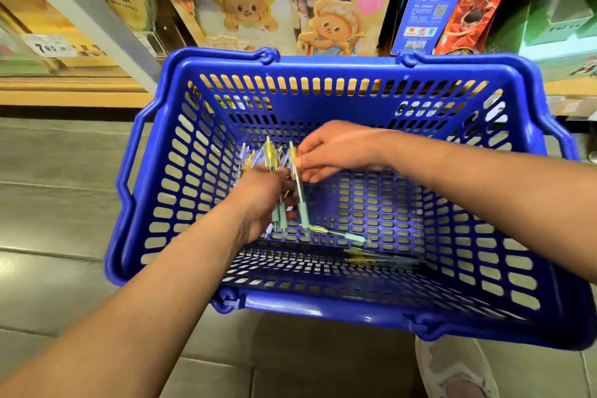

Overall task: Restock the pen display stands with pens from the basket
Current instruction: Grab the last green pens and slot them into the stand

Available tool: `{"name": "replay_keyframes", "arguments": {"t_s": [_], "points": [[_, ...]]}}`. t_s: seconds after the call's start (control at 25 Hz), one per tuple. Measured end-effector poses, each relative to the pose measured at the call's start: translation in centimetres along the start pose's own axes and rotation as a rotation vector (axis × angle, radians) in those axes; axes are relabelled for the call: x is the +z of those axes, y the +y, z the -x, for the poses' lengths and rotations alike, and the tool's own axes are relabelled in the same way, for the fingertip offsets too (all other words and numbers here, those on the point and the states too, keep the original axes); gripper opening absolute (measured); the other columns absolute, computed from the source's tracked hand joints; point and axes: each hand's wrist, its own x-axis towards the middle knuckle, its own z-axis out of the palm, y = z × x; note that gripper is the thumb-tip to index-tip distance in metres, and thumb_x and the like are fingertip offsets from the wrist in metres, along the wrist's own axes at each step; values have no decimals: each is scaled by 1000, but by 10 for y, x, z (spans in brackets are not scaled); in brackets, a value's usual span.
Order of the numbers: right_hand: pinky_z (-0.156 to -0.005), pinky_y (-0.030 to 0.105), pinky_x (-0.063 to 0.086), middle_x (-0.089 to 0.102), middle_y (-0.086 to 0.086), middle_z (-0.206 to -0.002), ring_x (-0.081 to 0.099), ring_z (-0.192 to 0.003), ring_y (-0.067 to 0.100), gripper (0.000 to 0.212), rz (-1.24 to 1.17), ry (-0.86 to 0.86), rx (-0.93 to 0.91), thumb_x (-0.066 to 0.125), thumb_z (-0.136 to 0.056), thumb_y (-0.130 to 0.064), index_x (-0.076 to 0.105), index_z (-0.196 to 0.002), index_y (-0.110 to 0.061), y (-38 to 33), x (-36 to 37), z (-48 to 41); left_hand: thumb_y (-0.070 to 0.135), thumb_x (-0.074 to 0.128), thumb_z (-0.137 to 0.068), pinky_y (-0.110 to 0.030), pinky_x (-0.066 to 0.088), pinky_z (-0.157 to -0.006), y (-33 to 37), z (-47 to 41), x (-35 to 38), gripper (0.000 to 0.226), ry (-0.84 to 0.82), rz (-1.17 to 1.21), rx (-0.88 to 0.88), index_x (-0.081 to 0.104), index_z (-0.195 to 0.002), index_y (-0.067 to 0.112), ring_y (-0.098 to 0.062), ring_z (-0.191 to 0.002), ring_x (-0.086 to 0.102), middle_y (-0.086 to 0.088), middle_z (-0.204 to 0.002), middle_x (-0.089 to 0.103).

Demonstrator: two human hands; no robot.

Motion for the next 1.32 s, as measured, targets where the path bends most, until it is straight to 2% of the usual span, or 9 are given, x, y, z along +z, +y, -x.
{"name": "replay_keyframes", "arguments": {"t_s": [0.2,0.4,0.48,0.6,0.68,0.8,1.0,1.2,1.32], "points": [[-76,21,59,79,9,-93,76,-93,16,16,-433,117,-7,71,-93,-9,71,-109,-5,2,10,-2,29,34,-111,-36,57,-62,5,3,3,35,-63,194,-6,60,-104,7,-20,-62,61,-12,-82,66],[-74,23,59,78,2,-90,74,-84,11,9,-348,128,6,67,-96,-15,73,-102,-13,7,18,-5,43,33,-110,-29,45,-47,6,5,7,40,-52,158,52,51,-112,8,-16,-52,45,-6,-69,51],[-77,30,61,76,3,-95,73,-85,15,17,-51,128,88,68,-96,-28,71,-108,-16,18,21,-4,49,39,-107,-25,41,-42,8,7,6,37,-42,178,62,46,-107,13,-14,-50,40,-4,-68,46],[-80,34,58,68,-4,-94,68,-90,22,38,773,-109,278,67,-94,-45,68,-112,-13,46,34,-3,34,53,-105,-26,45,-45,8,9,1,23,-65,147,113,45,-111,13,-13,-53,45,-3,-73,47],[-68,34,54,63,-1,-88,65,-85,24,29,1116,-218,394,68,-95,-37,66,-102,-9,66,52,-1,20,54,-105,-28,53,-52,5,10,-2,12,-90,100,156,49,-110,12,-13,-58,53,-4,-78,55],[-53,30,46,65,2,-104,61,-83,21,16,1277,-135,424,64,-94,-6,67,-109,-9,86,76,0,18,53,-105,-33,60,-63,5,11,-3,8,-107,104,177,50,-109,12,-16,-66,62,-4,-81,66],[-71,34,60,70,8,-96,67,-80,25,12,945,-53,343,63,-93,-14,70,-102,-11,76,56,-2,20,54,-105,-37,61,-73,6,6,-7,7,-65,156,174,55,-102,14,-18,-74,69,-8,-95,74],[-75,30,63,73,-1,-83,71,-75,10,7,-32,130,160,71,-92,-24,68,-98,-22,36,34,14,15,51,-106,-56,58,-88,4,0,-7,4,107,138,137,51,-104,17,-27,-95,67,-8,-113,68],[-77,29,62,72,-6,-76,72,-79,9,11,-299,106,57,72,-93,-19,71,-104,-17,23,37,21,15,47,-108,-52,60,-80,7,2,0,1,97,172,142,47,-109,16,-23,-86,67,-8,-113,66]]}}
